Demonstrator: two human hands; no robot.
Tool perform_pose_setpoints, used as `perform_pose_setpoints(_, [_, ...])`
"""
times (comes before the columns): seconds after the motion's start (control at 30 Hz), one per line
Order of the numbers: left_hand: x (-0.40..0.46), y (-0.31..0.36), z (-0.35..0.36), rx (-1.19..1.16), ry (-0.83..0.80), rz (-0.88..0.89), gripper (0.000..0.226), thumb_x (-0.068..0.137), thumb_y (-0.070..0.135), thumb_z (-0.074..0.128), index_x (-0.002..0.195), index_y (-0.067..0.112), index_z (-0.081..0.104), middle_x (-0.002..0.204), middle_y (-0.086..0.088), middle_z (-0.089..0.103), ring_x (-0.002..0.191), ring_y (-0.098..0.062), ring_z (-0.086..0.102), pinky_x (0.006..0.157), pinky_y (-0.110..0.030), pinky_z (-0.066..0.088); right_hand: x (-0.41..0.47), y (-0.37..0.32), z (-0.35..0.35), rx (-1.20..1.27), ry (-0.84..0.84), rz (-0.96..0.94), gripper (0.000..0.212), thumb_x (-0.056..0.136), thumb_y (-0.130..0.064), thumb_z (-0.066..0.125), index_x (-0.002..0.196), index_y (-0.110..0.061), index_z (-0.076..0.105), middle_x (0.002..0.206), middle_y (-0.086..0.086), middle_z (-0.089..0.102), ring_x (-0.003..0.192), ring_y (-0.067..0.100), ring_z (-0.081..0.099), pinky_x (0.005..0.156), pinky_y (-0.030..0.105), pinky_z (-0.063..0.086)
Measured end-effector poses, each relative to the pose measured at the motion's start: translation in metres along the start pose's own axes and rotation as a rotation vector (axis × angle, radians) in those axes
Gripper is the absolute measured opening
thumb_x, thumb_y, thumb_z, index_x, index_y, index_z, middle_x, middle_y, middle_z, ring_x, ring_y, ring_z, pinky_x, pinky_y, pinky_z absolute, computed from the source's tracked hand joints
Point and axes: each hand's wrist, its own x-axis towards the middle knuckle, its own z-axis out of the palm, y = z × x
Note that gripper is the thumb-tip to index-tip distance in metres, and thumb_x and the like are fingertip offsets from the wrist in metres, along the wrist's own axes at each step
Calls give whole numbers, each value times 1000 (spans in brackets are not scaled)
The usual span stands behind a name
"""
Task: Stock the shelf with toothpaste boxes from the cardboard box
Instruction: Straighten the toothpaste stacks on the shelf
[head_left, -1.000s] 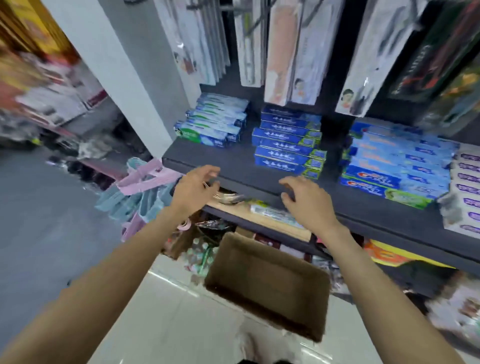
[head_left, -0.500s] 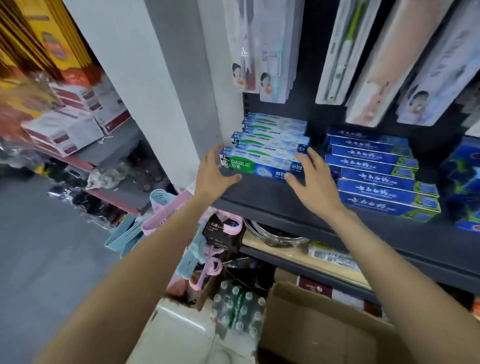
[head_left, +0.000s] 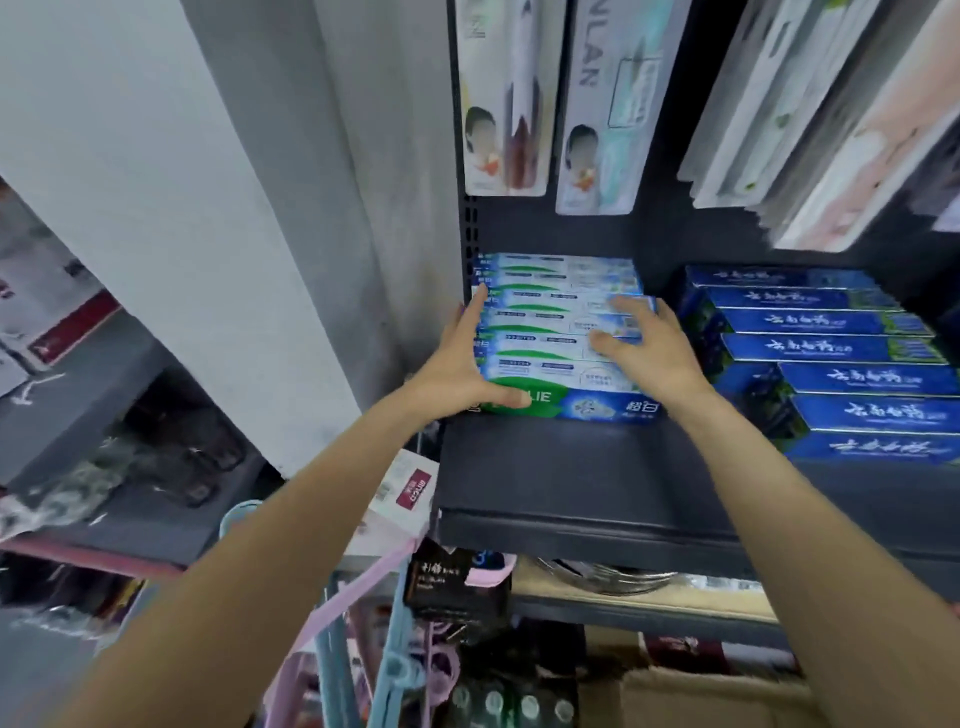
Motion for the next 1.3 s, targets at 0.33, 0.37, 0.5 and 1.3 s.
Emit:
perform_pose_setpoints(0.33, [0,18,-7,-340,72,24,81,81,31,68,145,38,19,126,29,45,112,8,49,101,-21,39,1,-4,-6,-81,-61,-40,65,91,-49,52,147,-35,23,161,3,3,144,18,18,110,31,21])
perform_pose_setpoints(0.37, [9,19,-11,-342,143,12,76,86,34,63,147,36,17,129,27,41,113,8,44,100,-18,36,7,-6,-9,-56,-61,-37,63,92,-48,51,148,-35,23,161,2,1,143,17,19,107,28,21])
perform_pose_setpoints(0.5, [46,23,-20,-282,143,-37,74,91,38,58,150,28,14,143,10,41,125,-10,47,111,-33,33,36,-13,-10,22,-92,3,65,91,-45,54,148,-36,23,160,4,5,144,22,20,116,34,20])
perform_pose_setpoints(1.3, [-25,13,-3,-598,343,-66,50,92,21,57,140,26,42,128,13,58,116,-4,57,101,-24,44,-71,10,-16,137,34,-115,59,90,-39,57,143,-33,32,151,-9,30,142,5,19,110,23,20])
